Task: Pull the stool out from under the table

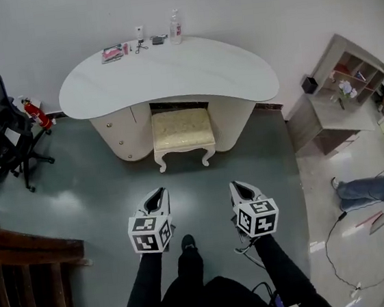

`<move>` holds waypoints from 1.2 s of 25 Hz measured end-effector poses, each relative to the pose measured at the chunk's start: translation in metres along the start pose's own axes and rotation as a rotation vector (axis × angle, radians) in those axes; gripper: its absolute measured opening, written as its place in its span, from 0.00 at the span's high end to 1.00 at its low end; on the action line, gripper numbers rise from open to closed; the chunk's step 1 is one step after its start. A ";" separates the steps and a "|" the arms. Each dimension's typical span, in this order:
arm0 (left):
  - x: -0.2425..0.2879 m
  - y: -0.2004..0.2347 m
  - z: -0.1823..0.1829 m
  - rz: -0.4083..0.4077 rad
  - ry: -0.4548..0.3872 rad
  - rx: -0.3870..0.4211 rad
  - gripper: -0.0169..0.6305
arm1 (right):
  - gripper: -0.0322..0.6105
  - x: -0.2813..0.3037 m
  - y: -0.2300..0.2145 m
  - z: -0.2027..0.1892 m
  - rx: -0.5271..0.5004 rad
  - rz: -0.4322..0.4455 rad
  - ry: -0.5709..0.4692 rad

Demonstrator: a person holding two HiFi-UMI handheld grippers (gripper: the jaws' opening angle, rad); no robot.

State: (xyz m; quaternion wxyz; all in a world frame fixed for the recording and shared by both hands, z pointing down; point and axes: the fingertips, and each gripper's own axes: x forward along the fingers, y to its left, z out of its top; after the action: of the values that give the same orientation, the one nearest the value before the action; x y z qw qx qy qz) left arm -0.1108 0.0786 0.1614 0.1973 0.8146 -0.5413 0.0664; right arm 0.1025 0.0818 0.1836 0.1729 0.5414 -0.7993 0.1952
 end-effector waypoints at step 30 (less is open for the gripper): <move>0.277 0.182 -0.175 0.206 0.113 -0.039 0.48 | 0.58 0.309 -0.172 -0.124 0.020 -0.102 0.071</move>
State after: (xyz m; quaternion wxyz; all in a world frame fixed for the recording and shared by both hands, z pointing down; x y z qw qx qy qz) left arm -0.1453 -0.1509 0.4558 0.2352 0.7457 -0.6114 0.1217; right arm 0.1614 -0.1607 0.4624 0.2055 0.5761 -0.7619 0.2133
